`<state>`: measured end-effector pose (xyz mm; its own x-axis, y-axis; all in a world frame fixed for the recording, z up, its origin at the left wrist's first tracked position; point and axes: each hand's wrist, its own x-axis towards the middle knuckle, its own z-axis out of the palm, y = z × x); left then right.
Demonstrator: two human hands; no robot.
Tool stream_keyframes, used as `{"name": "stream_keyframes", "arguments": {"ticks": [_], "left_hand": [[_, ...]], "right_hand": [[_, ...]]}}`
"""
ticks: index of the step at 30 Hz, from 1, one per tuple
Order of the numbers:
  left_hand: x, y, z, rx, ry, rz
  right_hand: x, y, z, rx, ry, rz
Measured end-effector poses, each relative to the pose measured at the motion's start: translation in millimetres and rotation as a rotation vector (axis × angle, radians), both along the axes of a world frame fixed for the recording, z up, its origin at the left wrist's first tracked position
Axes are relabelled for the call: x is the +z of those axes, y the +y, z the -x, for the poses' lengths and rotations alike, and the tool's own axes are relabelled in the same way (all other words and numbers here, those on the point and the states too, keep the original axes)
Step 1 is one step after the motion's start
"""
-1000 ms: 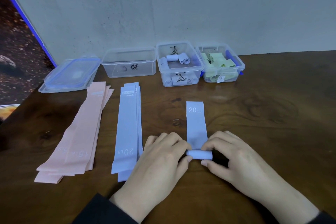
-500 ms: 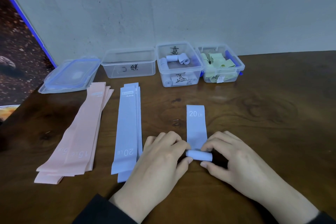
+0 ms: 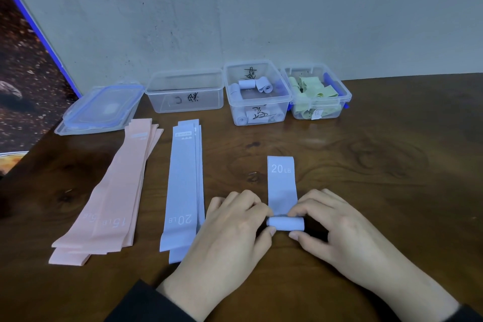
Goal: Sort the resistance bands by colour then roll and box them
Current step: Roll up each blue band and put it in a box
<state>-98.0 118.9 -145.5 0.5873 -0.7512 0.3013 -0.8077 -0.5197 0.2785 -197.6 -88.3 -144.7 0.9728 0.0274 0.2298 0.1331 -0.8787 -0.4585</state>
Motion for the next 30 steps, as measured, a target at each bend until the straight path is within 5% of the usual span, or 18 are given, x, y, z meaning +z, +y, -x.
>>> {"name": "stream_keyframes", "arguments": {"ticks": [30], "left_hand": [[-0.8, 0.4, 0.7, 0.013, 0.004, 0.012]], "right_hand": [[-1.4, -0.6, -0.5, -0.018, -0.013, -0.009]]}}
